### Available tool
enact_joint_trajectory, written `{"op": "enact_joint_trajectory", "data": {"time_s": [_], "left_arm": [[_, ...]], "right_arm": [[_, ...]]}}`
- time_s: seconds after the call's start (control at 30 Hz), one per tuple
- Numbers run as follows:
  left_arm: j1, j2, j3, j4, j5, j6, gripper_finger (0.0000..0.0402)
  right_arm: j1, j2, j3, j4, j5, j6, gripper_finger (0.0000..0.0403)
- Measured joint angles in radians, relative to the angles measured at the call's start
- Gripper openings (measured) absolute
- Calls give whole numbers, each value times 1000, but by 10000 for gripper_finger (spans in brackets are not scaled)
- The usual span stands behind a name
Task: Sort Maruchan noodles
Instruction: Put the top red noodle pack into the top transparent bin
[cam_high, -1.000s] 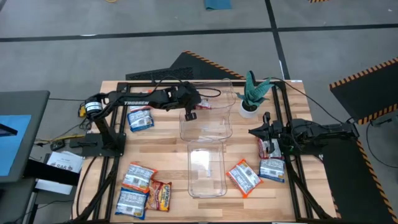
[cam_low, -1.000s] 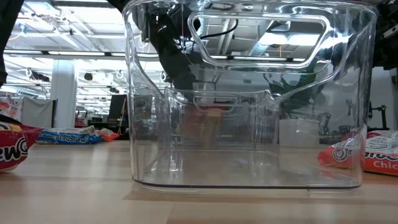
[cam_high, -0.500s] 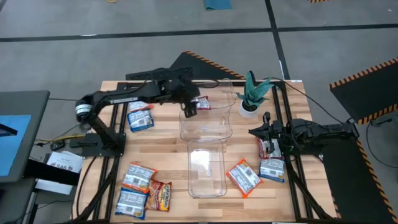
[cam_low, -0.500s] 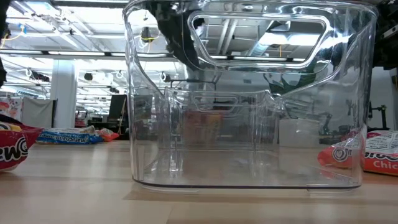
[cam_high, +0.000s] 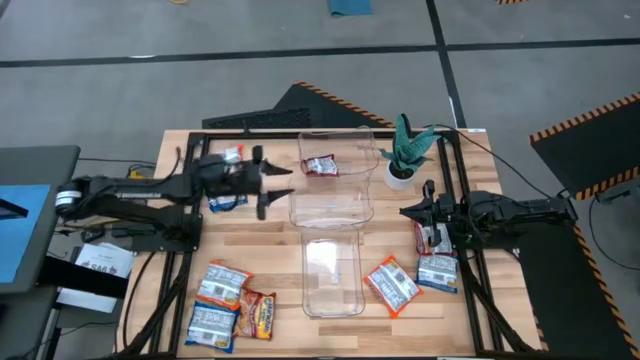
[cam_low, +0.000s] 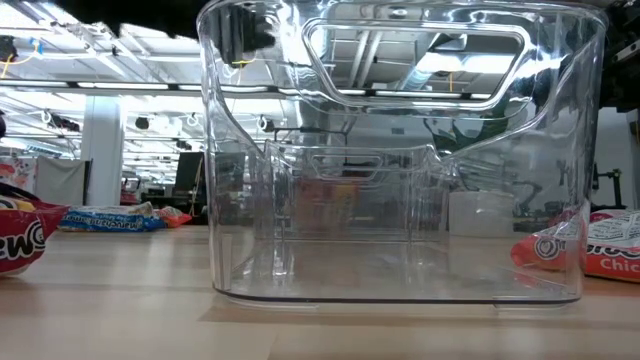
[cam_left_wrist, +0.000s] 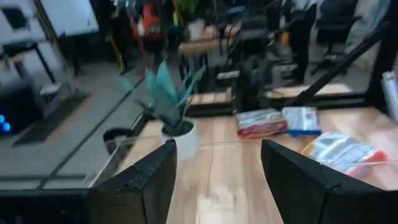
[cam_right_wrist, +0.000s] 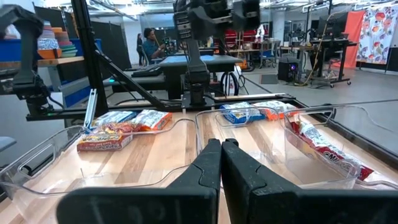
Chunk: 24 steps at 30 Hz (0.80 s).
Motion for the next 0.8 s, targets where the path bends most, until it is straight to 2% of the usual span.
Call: {"op": "enact_joint_trajectory", "data": {"time_s": [0.13, 0.23, 0.53, 0.67, 0.8], "left_arm": [[-44, -93, -90, 83, -1, 1, 217], [-69, -142, -130, 97, -8, -4, 217], [-123, -201, -157, 88, -10, -24, 217], [-138, -191, -157, 89, -11, -22, 217], [-141, -191, -157, 89, -11, -24, 217]], "right_arm": [[-1, 0, 0, 1, 0, -12, 38], [-1, 1, 0, 46, 2, 47, 38], [-31, 20, 3, 450, 30, 215, 39], [-32, 74, 67, 343, 31, 250, 58], [-32, 185, 190, 108, 45, 282, 101]]}}
